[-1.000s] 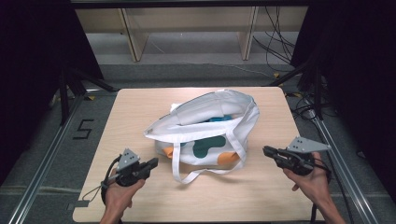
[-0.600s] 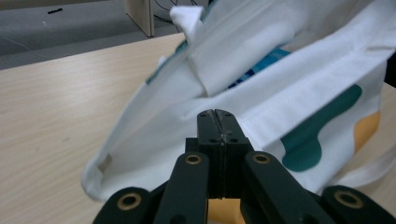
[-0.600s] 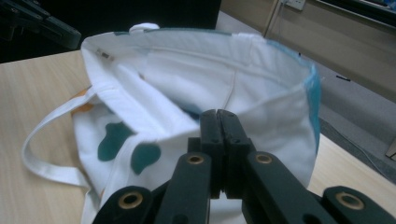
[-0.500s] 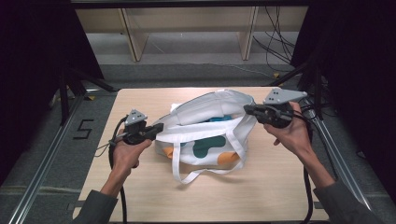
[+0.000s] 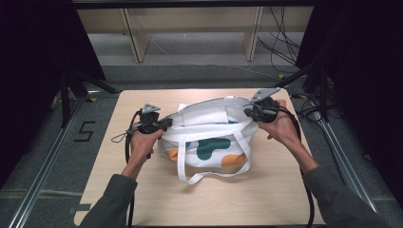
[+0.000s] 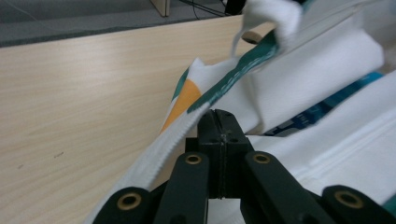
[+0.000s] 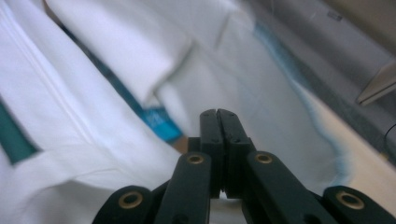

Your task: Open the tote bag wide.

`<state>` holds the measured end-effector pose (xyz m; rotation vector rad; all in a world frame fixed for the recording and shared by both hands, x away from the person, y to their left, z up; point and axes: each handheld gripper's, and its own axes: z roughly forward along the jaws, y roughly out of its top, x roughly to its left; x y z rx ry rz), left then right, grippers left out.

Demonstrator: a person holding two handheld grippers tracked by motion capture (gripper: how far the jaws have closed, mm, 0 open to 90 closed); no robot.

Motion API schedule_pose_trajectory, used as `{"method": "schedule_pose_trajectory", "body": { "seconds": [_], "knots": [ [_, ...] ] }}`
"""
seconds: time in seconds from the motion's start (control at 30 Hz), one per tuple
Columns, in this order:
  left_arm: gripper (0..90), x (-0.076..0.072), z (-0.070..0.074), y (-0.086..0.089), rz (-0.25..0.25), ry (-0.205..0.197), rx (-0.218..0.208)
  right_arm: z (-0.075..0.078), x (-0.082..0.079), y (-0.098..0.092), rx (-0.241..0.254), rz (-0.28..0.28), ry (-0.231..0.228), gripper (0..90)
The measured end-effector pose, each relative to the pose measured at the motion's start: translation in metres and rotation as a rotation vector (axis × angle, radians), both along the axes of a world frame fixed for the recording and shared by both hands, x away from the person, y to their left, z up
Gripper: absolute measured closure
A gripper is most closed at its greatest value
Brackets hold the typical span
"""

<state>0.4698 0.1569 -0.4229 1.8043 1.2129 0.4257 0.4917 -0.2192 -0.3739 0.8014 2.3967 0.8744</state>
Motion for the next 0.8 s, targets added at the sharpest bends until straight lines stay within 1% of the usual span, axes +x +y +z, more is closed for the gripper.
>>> {"method": "schedule_pose_trajectory", "body": {
  "seconds": [0.03,0.07,0.1,0.13,0.17,0.2,0.23,0.27,0.3,0.33,0.37,0.4,0.43,0.47,0.5,0.53,0.57,0.6,0.63,0.67,0.7,0.73,0.77,0.8],
  "knots": [
    [89.5,0.002,-0.003,0.002,-0.005,0.014,0.009,-0.021,0.007,0.0,-0.003,-0.023,0.038,90.0],
    [89.5,0.004,-0.005,0.003,-0.009,0.023,0.015,-0.021,0.007,0.0,-0.003,-0.023,0.038,90.0],
    [89.6,0.005,-0.007,0.003,-0.003,0.023,0.01,-0.039,0.012,-0.002,-0.002,-0.049,0.086,90.0],
    [89.6,0.006,-0.009,0.003,-0.004,0.024,0.004,-0.039,0.012,-0.002,-0.002,-0.049,0.086,90.0],
    [89.6,0.007,-0.012,0.004,-0.003,0.038,0.017,-0.055,0.014,-0.006,0.017,-0.05,0.124,90.0],
    [89.7,0.007,-0.012,0.004,-0.003,0.038,0.017,-0.055,0.014,-0.006,0.017,-0.05,0.124,90.0],
    [89.7,0.011,-0.02,0.005,0.002,0.052,0.05,-0.068,0.012,-0.01,0.019,-0.051,0.15,90.0],
    [89.7,0.012,-0.025,0.005,0.002,0.064,0.05,-0.074,0.009,-0.011,0.005,-0.046,0.178,90.0],
    [89.7,0.012,-0.025,0.005,0.002,0.064,0.05,-0.074,0.009,-0.011,0.005,-0.046,0.178,90.0],
    [89.7,0.012,-0.028,0.004,0.001,0.068,0.053,-0.082,0.007,-0.012,0.01,-0.048,0.17,90.0],
    [89.7,0.01,-0.027,0.002,0.013,0.066,0.05,-0.085,0.002,-0.012,0.017,-0.057,0.165,90.0],
    [89.7,0.01,-0.027,0.002,0.013,0.066,0.05,-0.085,0.002,-0.012,0.017,-0.057,0.165,90.0],
    [89.7,0.007,-0.021,0.002,0.008,0.058,0.033,-0.078,0.001,-0.013,0.011,-0.049,0.169,90.0],
    [89.6,0.007,-0.021,0.002,0.008,0.058,0.033,-0.071,0.0,-0.014,0.014,-0.049,0.161,90.0],
    [89.6,0.005,-0.016,0.003,-0.003,0.058,0.017,-0.064,0.0,-0.014,0.045,-0.05,0.132,90.0],
    [89.6,0.004,-0.01,0.002,-0.011,0.048,0.02,-0.056,0.002,-0.013,0.067,-0.031,0.097,90.0],
    [89.6,0.004,-0.005,0.001,-0.025,0.04,0.014,-0.056,0.002,-0.013,0.067,-0.031,0.097,90.0],
    [89.6,0.003,0.0,-0.004,-0.037,0.037,-0.012,-0.048,0.003,-0.011,0.091,-0.029,0.095,90.0],
    [89.5,0.003,0.004,-0.009,-0.058,0.028,-0.013,-0.036,0.006,-0.001,0.135,0.021,0.073,90.0],
    [89.5,0.002,0.008,-0.017,-0.078,0.022,-0.01,-0.036,0.006,-0.001,0.135,0.021,0.073,90.0],
    [89.5,0.002,0.011,-0.025,-0.109,0.02,-0.007,-0.033,0.007,0.006,0.138,0.038,0.081,90.0],
    [89.5,0.001,0.012,-0.033,-0.136,0.023,-0.014,-0.033,0.009,0.014,0.154,0.054,0.083,90.0],
    [89.4,0.001,0.012,-0.041,-0.156,0.035,-0.019,-0.035,0.01,0.022,0.147,0.071,0.087,90.0],
    [89.2,0.003,0.012,-0.047,-0.185,0.039,0.018,-0.037,0.01,0.029,0.119,0.075,0.105,90.0]
  ]
}}
